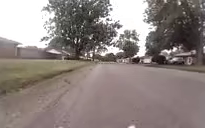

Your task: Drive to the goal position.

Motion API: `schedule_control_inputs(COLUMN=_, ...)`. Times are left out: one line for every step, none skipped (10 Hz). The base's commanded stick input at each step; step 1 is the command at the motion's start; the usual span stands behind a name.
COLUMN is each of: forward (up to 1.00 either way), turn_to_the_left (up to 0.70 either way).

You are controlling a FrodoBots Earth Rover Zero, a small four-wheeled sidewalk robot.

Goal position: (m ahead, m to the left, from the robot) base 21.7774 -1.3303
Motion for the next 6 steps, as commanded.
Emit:
schedule_control_inputs(forward=1.00, turn_to_the_left=0.00)
schedule_control_inputs(forward=1.00, turn_to_the_left=0.00)
schedule_control_inputs(forward=1.00, turn_to_the_left=0.00)
schedule_control_inputs(forward=1.00, turn_to_the_left=0.00)
schedule_control_inputs(forward=1.00, turn_to_the_left=0.00)
schedule_control_inputs(forward=1.00, turn_to_the_left=0.00)
